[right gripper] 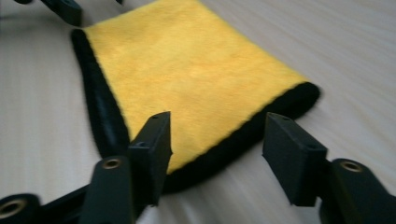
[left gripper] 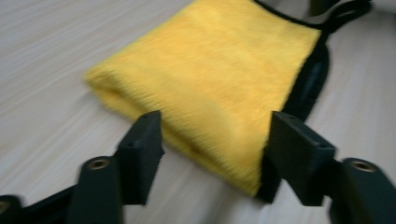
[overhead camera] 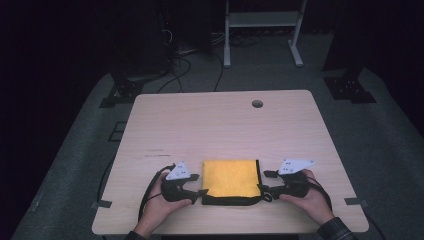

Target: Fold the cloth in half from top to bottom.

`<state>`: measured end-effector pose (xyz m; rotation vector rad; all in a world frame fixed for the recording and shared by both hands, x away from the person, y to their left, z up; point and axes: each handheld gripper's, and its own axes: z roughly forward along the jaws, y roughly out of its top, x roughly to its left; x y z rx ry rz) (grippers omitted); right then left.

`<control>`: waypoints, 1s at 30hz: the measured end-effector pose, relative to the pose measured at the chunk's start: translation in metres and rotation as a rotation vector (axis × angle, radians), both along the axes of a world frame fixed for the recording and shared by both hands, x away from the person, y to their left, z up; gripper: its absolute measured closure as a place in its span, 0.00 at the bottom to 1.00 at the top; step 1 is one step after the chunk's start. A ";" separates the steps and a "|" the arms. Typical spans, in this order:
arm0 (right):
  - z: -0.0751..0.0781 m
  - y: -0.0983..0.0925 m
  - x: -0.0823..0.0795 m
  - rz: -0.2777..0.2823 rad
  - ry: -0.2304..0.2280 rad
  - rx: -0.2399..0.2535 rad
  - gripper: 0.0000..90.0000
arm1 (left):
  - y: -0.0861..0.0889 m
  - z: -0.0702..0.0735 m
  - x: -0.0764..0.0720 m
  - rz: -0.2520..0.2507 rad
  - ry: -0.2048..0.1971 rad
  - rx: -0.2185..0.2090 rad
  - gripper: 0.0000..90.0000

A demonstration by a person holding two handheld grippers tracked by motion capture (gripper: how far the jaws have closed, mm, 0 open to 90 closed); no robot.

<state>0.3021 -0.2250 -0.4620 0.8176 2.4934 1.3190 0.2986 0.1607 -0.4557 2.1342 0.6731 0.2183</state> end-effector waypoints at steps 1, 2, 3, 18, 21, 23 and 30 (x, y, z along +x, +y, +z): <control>0.000 -0.003 0.001 -0.014 -0.006 -0.001 0.40 | 0.004 0.000 0.000 0.014 0.003 -0.001 0.27; 0.000 -0.006 0.001 -0.029 -0.011 -0.003 0.38 | 0.008 -0.001 0.000 0.026 0.001 0.007 0.24; 0.000 -0.009 0.002 -0.042 -0.019 -0.009 0.37 | 0.012 -0.001 0.000 0.043 -0.003 0.012 0.22; -0.011 -0.072 -0.003 -0.214 0.011 -0.069 0.24 | 0.073 -0.013 -0.007 0.200 0.019 0.125 0.05; -0.016 -0.080 -0.007 -0.231 0.020 -0.098 0.23 | 0.081 -0.018 -0.010 0.220 0.020 0.145 0.05; -0.019 -0.082 -0.009 -0.240 0.034 -0.114 0.22 | 0.086 -0.022 -0.010 0.231 0.030 0.156 0.05; -0.024 -0.083 -0.013 -0.270 0.039 -0.138 0.17 | 0.088 -0.025 -0.008 0.238 0.011 0.170 0.01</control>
